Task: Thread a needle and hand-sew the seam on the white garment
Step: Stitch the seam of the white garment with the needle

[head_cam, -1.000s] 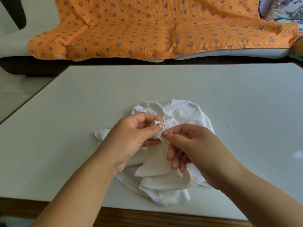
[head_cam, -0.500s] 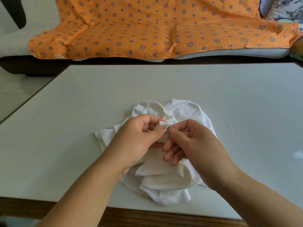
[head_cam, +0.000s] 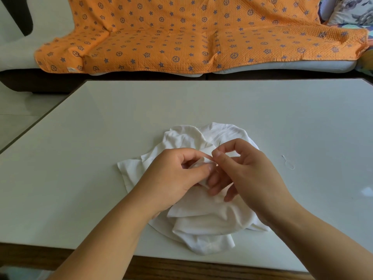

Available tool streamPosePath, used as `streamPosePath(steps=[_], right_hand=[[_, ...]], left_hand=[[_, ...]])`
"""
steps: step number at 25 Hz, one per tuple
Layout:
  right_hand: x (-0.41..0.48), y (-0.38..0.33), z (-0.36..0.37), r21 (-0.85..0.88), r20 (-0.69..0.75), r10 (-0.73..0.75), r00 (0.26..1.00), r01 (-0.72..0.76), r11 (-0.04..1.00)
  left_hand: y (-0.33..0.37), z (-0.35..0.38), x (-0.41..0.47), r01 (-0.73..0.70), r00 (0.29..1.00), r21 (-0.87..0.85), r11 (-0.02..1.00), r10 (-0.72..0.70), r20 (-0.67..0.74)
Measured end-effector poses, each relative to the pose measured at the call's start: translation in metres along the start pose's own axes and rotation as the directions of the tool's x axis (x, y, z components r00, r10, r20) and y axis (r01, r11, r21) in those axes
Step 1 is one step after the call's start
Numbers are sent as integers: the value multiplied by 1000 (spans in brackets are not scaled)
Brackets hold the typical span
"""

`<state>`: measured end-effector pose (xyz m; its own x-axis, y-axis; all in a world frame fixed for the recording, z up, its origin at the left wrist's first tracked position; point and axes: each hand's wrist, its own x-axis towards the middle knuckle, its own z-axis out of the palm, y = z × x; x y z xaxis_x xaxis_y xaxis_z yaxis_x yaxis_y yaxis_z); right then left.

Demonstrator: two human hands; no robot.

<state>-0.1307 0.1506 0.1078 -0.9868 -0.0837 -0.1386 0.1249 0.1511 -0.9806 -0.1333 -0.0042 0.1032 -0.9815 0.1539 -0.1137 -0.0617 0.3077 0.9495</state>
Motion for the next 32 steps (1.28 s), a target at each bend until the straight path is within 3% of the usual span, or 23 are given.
streamPosePath(steps=[3,4,6,8,10,15,20,26,29,32], right_hand=[[7,4,-7,-156,-152,-95,984,71,985],[10,3,-10,-115,-176,-92,980,72,991],[15,0,-16,149,-129,-23,991,42,988],[19,-4,-21,441,-17,34,999,-23,897],[24,-6,-27,587,22,61,998,-62,807],[34,-6,-42,723,-36,105,994,-47,689],[42,0,-52,781,-161,73,984,81,619],[45,3,-55,577,-346,35,938,183,796],[39,1,-48,296,-369,-74,926,193,935],[26,1,-33,-94,-216,-261,941,246,965]], left_hand=[[2,0,0,18,1000,-5,1000,-18,-21],[2,0,0,25,999,-8,1000,-25,-24],[2,0,0,40,999,-22,999,-40,-24],[2,0,0,51,998,-47,998,-52,-22],[1,-1,1,62,998,-75,995,-63,-13],[-1,-3,2,100,995,-124,987,-99,11],[3,-5,1,133,991,-223,966,-127,40],[3,-6,1,157,987,-228,961,-146,62],[4,-8,2,162,986,-236,958,-148,79],[5,-11,1,165,985,-240,957,-147,94]])
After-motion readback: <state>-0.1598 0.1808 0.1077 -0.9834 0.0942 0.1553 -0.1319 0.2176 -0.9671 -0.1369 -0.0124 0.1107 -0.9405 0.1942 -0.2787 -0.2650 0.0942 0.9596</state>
